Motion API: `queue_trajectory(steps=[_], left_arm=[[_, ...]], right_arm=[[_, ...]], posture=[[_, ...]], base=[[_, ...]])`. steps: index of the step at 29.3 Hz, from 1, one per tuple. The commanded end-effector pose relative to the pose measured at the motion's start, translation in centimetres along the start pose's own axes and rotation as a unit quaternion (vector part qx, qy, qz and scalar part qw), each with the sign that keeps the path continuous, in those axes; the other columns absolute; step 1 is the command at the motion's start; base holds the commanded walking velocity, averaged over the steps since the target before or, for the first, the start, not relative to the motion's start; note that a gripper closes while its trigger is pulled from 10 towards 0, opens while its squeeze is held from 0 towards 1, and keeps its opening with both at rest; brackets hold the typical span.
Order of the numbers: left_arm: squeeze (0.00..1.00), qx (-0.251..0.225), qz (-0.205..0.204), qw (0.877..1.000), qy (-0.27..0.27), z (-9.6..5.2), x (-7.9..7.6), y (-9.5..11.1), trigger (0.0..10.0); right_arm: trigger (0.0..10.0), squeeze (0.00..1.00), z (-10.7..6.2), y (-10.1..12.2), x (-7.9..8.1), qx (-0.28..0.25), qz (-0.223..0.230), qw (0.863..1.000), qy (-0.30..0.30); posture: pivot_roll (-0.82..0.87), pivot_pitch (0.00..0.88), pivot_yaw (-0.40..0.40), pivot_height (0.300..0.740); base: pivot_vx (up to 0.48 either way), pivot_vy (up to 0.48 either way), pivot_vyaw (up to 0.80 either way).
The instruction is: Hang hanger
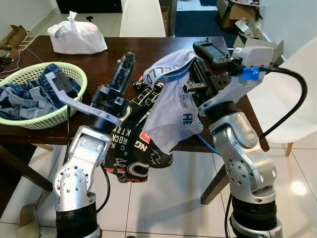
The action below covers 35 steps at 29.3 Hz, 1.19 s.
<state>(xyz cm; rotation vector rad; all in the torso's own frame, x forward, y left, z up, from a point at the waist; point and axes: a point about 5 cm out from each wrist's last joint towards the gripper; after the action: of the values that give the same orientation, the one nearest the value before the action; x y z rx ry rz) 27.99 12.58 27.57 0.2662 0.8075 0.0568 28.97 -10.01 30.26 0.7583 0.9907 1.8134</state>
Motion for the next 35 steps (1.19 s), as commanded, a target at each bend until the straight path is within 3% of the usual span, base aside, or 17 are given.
queue_trajectory(steps=[1,3,4,6,10,13,14,17,18,19,20,27,31,32,33,34,35], left_arm=[[0.0,0.0,-0.008,1.0,0.022,-0.6,0.7,-0.3,10.0],[0.0,0.029,0.032,0.999,0.029,-0.9,0.8,-0.9,10.0],[0.0,0.029,0.032,0.999,0.029,-0.9,0.8,-0.9,10.0],[0.0,0.06,0.089,0.994,0.032,-1.3,0.8,-1.2,10.0],[0.0,0.07,0.096,0.992,0.033,-1.5,0.7,-1.3,10.0],[0.0,0.073,0.08,0.993,0.035,-1.7,0.7,-1.4,10.0],[0.0,0.077,0.047,0.995,0.038,-2.0,0.5,-2.0,10.0],[0.0,0.077,0.047,0.995,0.038,-2.0,0.5,-2.0,10.0],[0.0,0.086,0.012,0.996,0.034,-2.5,-0.1,-2.9,10.0],[0.0,0.086,0.012,0.996,0.034,-2.5,-0.1,-2.9,10.0],[0.0,0.086,-0.02,0.996,0.028,-2.8,-0.7,-3.6,10.0],[0.0,0.059,-0.111,0.992,0.009,-3.0,-1.8,-4.1,10.0],[0.0,0.067,-0.109,0.992,0.001,-3.1,-1.9,-4.3,10.0],[0.0,0.079,-0.067,0.995,0.002,-3.0,-1.9,-4.3,10.0],[0.0,0.079,-0.067,0.995,0.002,-3.0,-1.9,-4.3,10.0],[0.0,0.115,0.018,0.993,-0.001,-2.8,-2.0,-4.5,10.0],[0.0,0.115,0.018,0.993,-0.001,-2.8,-2.0,-4.5,10.0]], right_arm=[[0.0,0.0,0.0,0.3,0.7,-0.011,0.001,1.0,0.017],[0.0,0.0,0.1,0.2,0.8,-0.01,0.003,1.0,0.02],[0.0,0.0,0.1,0.2,0.8,-0.01,0.003,1.0,0.02],[0.0,0.0,0.1,0.1,0.9,-0.009,0.003,1.0,0.024],[0.0,0.0,0.1,0.1,1.0,-0.008,0.004,1.0,0.025],[0.0,0.0,0.1,0.0,1.0,-0.007,0.004,1.0,0.027],[0.0,0.0,0.2,-0.1,1.1,-0.005,0.003,1.0,0.029],[0.0,0.0,0.2,-0.1,1.1,-0.005,0.003,1.0,0.029],[0.0,0.0,0.2,-0.3,1.1,-0.003,0.002,1.0,0.03],[0.0,0.0,0.2,-0.3,1.1,-0.003,0.002,1.0,0.03],[0.0,0.0,0.2,-0.3,1.1,-0.002,-0.001,0.999,0.032],[0.0,0.0,0.1,-0.4,1.1,0.002,-0.01,0.999,0.034],[0.0,0.0,0.1,-0.4,1.1,0.002,-0.011,0.999,0.033],[0.0,0.0,0.1,-0.4,1.1,0.003,-0.01,0.999,0.034],[0.0,0.0,0.1,-0.4,1.1,0.003,-0.01,0.999,0.034],[0.0,0.0,0.1,-0.4,1.1,0.004,-0.009,0.999,0.034],[0.0,0.0,0.1,-0.4,1.1,0.004,-0.009,0.999,0.034]], posture=[[0.07,0.18,0.032,0.74],[0.07,0.18,0.033,0.74],[0.07,0.18,0.033,0.74],[0.07,0.18,0.033,0.74],[0.07,0.179,0.032,0.74],[0.07,0.18,0.034,0.74],[0.08,0.177,0.032,0.74],[0.08,0.177,0.032,0.74],[0.08,0.174,0.031,0.74],[0.08,0.174,0.031,0.74],[0.08,0.174,0.028,0.74],[0.08,0.175,0.025,0.74],[0.08,0.175,0.025,0.74],[0.07,0.18,0.023,0.74],[0.07,0.18,0.023,0.74],[0.07,0.184,0.021,0.74],[0.07,0.184,0.021,0.74]], base=[[0.0,0.0,0.0],[0.0,0.0,0.0],[0.0,0.0,0.0],[0.0,0.0,0.0],[0.0,0.0,0.0],[0.0,0.0,0.0],[0.0,0.0,0.0],[0.0,0.0,0.0],[0.0,0.0,0.0],[0.0,0.0,0.0],[0.0,0.0,0.0],[0.0,0.0,0.0],[0.0,0.0,0.0],[0.0,0.0,0.0],[0.0,0.0,0.0],[0.0,0.0,0.0],[0.0,0.0,0.0]])
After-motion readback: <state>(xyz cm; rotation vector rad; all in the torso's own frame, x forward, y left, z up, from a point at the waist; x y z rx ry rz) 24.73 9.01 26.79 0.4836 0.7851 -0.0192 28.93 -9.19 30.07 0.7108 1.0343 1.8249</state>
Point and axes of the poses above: a point about 5 cm out from each wrist's last joint towards the gripper, its own z axis pointing out of the wrist towards the gripper, its own y axis along the axis of the wrist's last joint, x = y × z, and after that the axes turned 1 degree about z, right-handed
